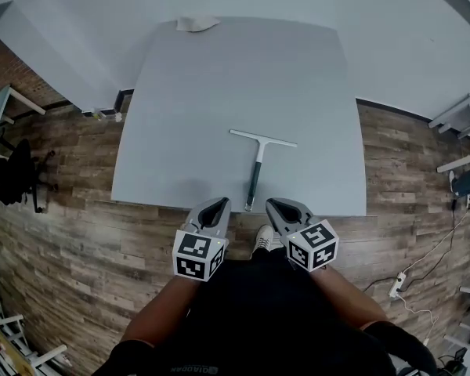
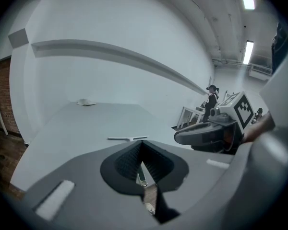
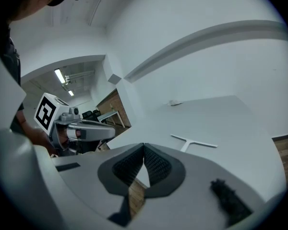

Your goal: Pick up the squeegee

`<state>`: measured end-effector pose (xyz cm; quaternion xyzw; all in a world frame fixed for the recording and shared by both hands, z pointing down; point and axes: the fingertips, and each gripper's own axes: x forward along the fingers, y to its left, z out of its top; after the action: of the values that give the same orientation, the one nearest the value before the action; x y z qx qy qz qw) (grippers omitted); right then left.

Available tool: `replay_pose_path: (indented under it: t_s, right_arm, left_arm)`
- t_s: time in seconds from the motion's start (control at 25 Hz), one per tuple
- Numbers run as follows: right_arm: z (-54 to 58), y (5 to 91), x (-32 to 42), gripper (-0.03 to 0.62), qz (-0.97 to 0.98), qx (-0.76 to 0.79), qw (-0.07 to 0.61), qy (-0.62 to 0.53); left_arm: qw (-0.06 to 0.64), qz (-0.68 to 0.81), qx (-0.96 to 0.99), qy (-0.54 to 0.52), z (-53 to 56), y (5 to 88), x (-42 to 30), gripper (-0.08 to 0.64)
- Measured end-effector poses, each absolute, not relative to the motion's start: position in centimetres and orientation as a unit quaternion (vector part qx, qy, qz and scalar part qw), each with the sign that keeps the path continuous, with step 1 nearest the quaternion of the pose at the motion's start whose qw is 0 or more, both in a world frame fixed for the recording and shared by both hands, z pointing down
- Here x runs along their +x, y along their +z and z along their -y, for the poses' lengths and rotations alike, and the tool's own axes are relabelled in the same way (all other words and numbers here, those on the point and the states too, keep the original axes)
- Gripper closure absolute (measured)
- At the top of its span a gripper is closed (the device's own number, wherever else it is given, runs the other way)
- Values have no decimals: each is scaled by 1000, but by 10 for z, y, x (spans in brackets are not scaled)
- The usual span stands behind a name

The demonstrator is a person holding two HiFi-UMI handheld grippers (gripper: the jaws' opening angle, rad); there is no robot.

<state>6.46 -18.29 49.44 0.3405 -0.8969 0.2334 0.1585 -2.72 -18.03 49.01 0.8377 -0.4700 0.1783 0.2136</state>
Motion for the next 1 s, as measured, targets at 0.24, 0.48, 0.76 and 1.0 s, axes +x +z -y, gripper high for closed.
replay_pose_path:
  t_s: [0.24, 0.48, 0.76, 1.0]
  right_arm:
    - [213, 503, 77, 586, 904, 317, 154, 242]
    - [227, 515, 77, 586, 899, 309, 157, 266]
    - [249, 537, 64, 586, 884, 331, 175, 281]
    - [270, 557, 47, 586, 859, 371, 184, 302]
  left_arm:
    - [205, 483, 829, 194, 204, 491, -10, 554]
    - [206, 488, 821, 215, 214, 493, -15, 554]
    - [211, 467, 827, 232, 235, 517, -33, 554]
    - [207, 427, 844, 251, 258, 531, -55, 554]
